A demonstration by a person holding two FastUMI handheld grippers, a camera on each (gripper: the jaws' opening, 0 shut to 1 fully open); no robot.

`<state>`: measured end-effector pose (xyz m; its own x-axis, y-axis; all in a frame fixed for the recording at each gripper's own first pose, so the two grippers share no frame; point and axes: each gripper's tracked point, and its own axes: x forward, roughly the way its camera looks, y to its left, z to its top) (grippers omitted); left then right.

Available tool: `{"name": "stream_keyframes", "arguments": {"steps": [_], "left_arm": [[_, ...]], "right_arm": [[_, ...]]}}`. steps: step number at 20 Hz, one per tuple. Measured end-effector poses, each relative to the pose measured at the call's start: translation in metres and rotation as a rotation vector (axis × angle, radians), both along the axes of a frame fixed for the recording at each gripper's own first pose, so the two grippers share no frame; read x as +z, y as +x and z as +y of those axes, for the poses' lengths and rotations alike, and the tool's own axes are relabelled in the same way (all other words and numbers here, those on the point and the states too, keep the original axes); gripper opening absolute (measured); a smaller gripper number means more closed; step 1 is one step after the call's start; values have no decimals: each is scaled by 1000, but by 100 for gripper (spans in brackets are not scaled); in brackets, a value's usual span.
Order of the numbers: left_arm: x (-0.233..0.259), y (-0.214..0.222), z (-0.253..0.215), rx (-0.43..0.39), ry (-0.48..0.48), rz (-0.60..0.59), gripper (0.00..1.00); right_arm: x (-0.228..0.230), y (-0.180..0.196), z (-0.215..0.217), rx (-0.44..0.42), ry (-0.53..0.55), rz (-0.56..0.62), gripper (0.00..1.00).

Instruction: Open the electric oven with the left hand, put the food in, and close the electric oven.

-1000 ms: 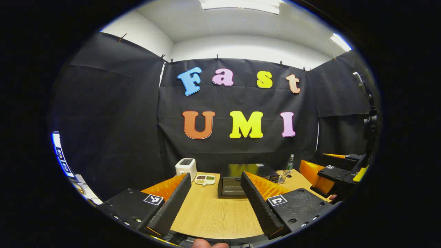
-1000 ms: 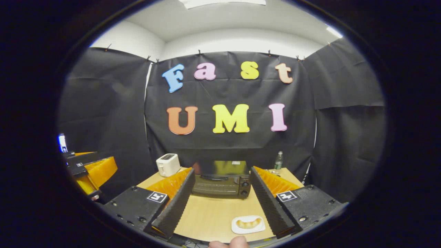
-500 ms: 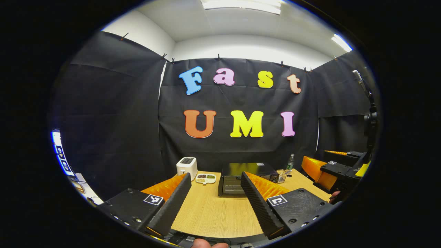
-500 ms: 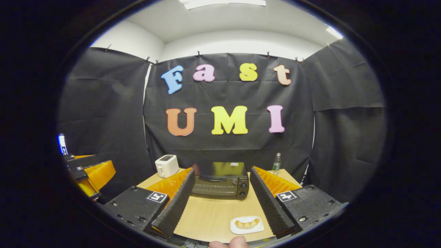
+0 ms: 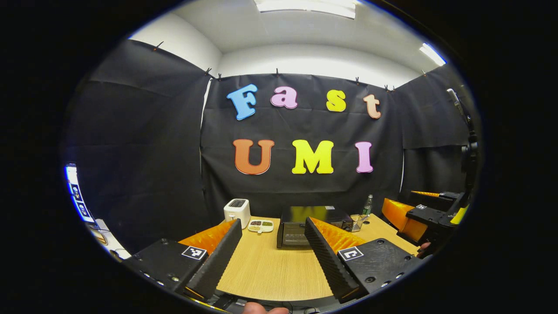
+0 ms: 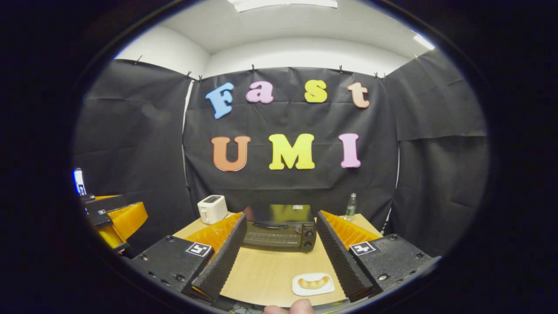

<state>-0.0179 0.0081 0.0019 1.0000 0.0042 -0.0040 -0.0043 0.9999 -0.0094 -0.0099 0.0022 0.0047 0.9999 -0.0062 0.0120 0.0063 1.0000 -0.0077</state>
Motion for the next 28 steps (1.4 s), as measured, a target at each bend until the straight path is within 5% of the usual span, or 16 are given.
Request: {"name": "stream_keyframes", "arguments": {"steps": [1,2,3,5,6,7,8,16,28], "left_arm": [[0,0,1,2,-2,-2,82],[1,1,2,4,-5,-3,82],[1,1,3,6,-9,-6,94],[0,4,4,13,-15,0,94],[0,4,5,17,-18,2,82],[0,6,5,22,-22,2,82],[1,7,6,25,-26,2,94],[-3,33,2,55,-36,14,94],[-38,141,-99,-55,-74,98,94]], "right_arm": [[0,1,1,0,4,-2,97],[1,1,2,2,6,-3,97],[1,3,1,2,8,-5,97],[1,8,3,6,12,0,97],[1,11,5,9,12,2,98],[3,14,5,12,11,1,98],[5,17,5,15,10,-2,98],[6,50,-8,33,5,4,97],[-10,90,-158,-169,43,35,99]]}}
